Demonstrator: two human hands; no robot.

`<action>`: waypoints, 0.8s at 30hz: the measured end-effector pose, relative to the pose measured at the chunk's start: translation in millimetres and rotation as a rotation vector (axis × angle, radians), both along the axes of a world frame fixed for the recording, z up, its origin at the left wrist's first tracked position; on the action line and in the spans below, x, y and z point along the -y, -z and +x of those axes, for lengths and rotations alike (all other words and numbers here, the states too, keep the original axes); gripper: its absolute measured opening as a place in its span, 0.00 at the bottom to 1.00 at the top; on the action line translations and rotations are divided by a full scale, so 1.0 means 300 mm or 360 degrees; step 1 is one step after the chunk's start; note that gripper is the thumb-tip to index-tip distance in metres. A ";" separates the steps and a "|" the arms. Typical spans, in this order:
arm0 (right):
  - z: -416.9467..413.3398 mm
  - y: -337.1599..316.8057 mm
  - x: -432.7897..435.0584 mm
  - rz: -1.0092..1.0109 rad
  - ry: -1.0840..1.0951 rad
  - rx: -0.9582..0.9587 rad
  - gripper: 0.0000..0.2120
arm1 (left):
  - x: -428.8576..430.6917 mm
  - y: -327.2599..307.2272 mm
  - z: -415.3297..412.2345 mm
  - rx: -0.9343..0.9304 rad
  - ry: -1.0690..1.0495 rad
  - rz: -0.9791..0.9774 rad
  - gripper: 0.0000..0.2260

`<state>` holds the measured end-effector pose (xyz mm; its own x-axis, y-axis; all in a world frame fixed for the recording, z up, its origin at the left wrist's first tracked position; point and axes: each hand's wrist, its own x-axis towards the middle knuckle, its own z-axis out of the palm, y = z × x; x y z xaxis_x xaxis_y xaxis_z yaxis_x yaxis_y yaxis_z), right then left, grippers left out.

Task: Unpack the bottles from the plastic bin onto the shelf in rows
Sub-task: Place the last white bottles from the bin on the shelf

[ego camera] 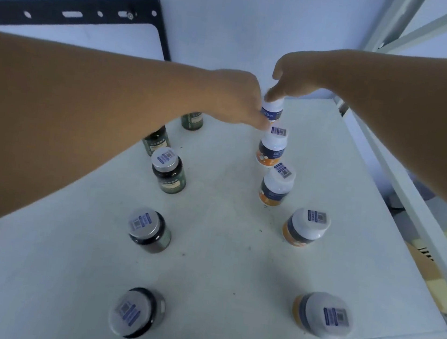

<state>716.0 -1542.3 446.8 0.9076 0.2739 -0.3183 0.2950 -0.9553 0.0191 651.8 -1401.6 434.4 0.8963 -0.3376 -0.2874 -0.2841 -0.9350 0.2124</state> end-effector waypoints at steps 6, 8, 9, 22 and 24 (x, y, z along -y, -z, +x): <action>-0.149 -0.102 0.002 0.0021 0.0134 0.0081 0.34 | -0.205 -0.076 -0.078 0.0104 -0.0019 0.0030 0.25; -0.231 -0.132 -0.013 0.0021 0.0172 0.0116 0.33 | -0.276 -0.099 -0.129 0.0188 -0.0002 0.0027 0.26; -0.281 -0.148 -0.025 0.0014 0.0188 0.0147 0.33 | -0.315 -0.110 -0.159 0.0224 0.0011 0.0023 0.26; -0.987 -0.287 -0.500 0.0059 0.0150 0.0249 0.32 | -0.872 -0.236 -0.797 0.0335 0.0108 -0.0143 0.14; -1.071 -0.293 -0.559 0.0052 0.0126 0.0249 0.31 | -0.954 -0.261 -0.898 0.0351 0.0059 -0.0167 0.14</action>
